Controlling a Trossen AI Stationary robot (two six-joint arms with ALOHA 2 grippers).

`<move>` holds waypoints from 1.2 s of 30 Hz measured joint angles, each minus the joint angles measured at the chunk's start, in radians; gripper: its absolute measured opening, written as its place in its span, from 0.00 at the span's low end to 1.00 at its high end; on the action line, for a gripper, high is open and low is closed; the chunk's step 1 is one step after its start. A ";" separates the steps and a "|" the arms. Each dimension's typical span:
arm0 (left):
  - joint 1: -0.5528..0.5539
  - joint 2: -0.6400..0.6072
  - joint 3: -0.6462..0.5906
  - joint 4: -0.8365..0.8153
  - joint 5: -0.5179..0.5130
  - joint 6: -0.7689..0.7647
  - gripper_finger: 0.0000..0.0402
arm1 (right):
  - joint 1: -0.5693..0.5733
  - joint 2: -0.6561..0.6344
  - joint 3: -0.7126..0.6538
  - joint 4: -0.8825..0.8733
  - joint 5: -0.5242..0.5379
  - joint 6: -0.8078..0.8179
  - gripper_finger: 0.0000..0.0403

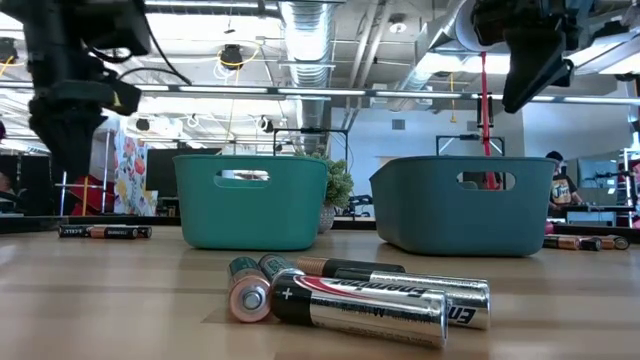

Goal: Sort batteries
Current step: Put the black battery into the blue bin

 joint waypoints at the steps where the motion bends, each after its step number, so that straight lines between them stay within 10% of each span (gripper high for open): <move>1: 0.015 0.012 0.000 0.015 0.002 0.024 0.39 | 0.000 0.000 0.000 0.001 0.000 -0.003 0.22; 36: 0.139 0.150 -0.119 0.217 0.054 0.197 0.39 | 0.000 0.001 0.000 0.013 0.000 -0.012 0.22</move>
